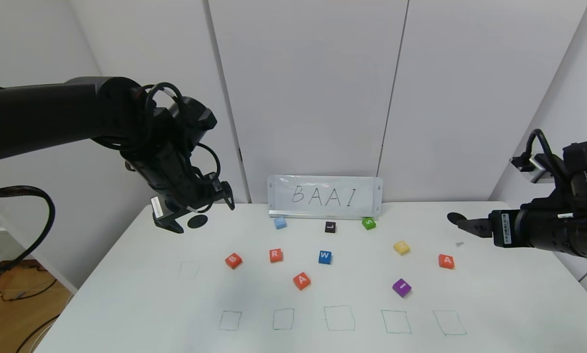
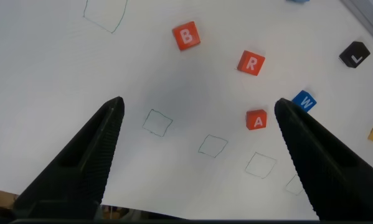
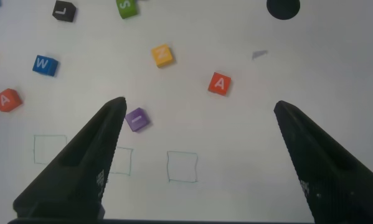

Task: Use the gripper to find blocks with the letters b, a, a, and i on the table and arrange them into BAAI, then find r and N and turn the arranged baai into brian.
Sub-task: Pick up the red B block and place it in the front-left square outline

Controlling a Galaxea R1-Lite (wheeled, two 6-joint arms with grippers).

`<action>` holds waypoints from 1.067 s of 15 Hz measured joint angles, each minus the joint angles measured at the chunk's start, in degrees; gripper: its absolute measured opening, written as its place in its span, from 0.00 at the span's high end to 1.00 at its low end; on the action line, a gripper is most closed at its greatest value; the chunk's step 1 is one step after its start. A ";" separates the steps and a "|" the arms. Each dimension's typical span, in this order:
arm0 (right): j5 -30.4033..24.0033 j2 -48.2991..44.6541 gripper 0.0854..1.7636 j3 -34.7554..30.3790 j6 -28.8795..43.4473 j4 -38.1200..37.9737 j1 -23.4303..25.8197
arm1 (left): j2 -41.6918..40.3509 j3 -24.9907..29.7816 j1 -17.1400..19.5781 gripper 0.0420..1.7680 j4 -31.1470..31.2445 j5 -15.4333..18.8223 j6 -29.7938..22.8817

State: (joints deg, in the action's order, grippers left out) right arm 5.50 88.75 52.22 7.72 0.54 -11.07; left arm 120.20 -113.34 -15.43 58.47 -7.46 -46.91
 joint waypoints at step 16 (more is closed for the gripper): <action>-0.02 -0.77 0.03 -0.88 -0.06 0.22 -1.27 | 13.13 1.73 -0.09 0.03 -4.06 -0.56 -8.40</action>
State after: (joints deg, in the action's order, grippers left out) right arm 5.47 87.98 51.35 7.66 0.76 -12.34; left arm 133.33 -111.60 -15.52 54.41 -8.02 -55.31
